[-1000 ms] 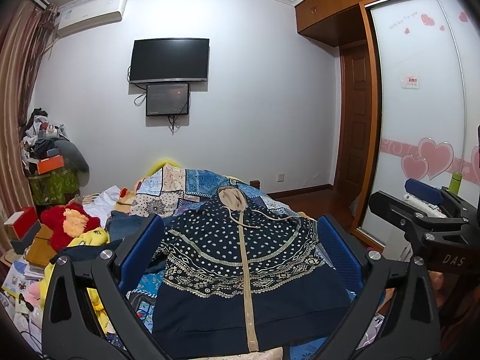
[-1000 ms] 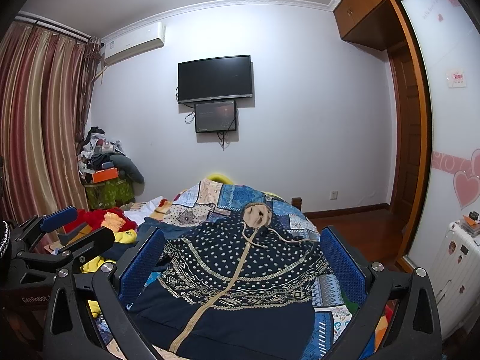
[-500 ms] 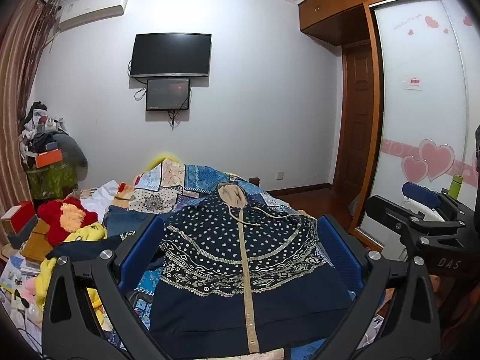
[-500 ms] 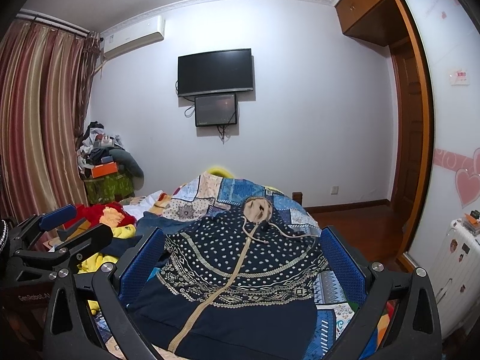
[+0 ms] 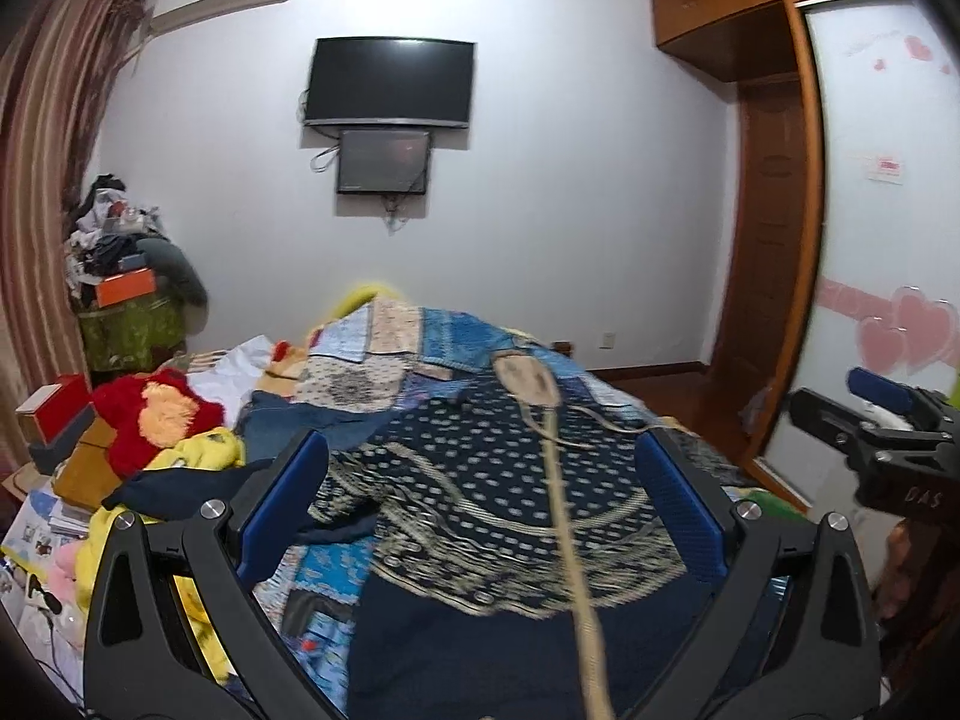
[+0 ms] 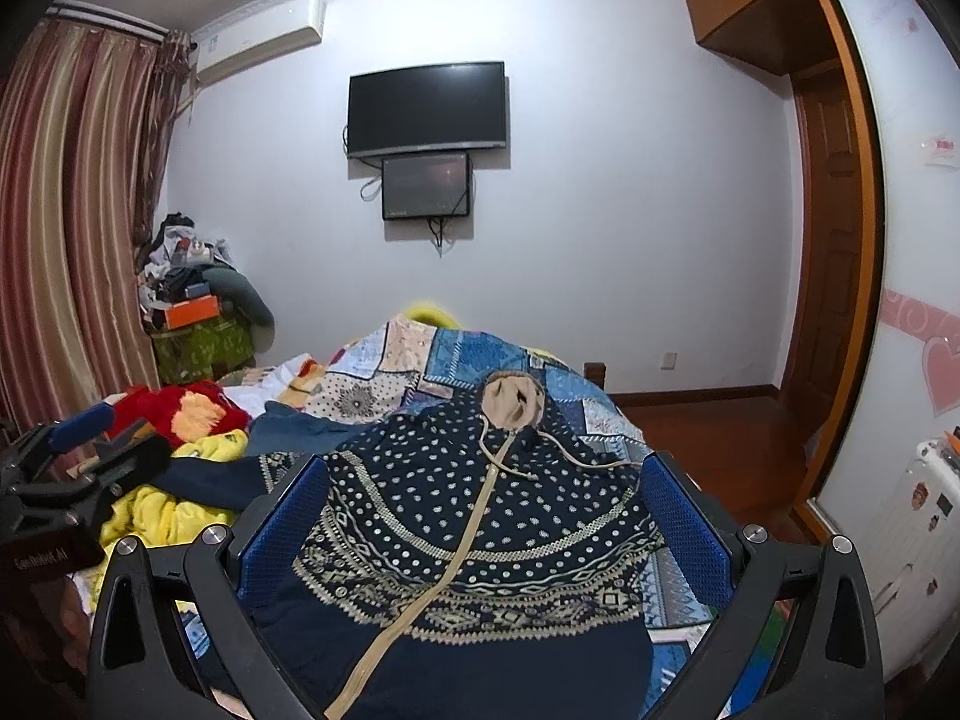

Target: Fold large clothes

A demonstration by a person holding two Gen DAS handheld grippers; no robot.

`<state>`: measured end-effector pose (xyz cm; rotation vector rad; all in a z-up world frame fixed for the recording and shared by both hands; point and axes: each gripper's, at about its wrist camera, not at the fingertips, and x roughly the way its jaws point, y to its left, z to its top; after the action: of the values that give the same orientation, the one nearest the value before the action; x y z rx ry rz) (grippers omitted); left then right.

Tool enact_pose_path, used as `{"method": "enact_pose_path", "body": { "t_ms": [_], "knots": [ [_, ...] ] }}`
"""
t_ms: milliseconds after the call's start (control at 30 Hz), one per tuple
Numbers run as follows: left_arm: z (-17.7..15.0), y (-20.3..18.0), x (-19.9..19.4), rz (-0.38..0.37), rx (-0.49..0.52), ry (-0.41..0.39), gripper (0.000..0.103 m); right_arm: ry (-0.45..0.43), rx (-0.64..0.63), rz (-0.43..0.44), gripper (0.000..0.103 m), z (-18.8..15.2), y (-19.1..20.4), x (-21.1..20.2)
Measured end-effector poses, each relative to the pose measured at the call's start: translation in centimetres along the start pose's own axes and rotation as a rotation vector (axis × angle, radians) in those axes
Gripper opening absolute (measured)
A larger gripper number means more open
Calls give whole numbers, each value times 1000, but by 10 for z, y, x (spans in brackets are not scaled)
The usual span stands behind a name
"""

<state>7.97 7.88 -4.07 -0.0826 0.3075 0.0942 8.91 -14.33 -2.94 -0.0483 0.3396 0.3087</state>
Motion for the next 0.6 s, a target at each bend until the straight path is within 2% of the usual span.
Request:
{"method": "enact_pose_path", "body": {
  "t_ms": [233, 333, 533, 600],
  "knots": [
    [-11, 64, 66, 100, 44, 48, 103, 84, -29, 16, 103, 0, -1, 96],
    [-27, 97, 94, 116, 37, 90, 103, 120, -47, 12, 103, -3, -1, 135],
    [-75, 177, 145, 161, -66, 237, 103, 213, -109, 0, 103, -26, 7, 214],
    [-97, 210, 164, 158, -157, 299, 103, 259, -122, 3, 103, -38, 9, 240]
  ]
}}
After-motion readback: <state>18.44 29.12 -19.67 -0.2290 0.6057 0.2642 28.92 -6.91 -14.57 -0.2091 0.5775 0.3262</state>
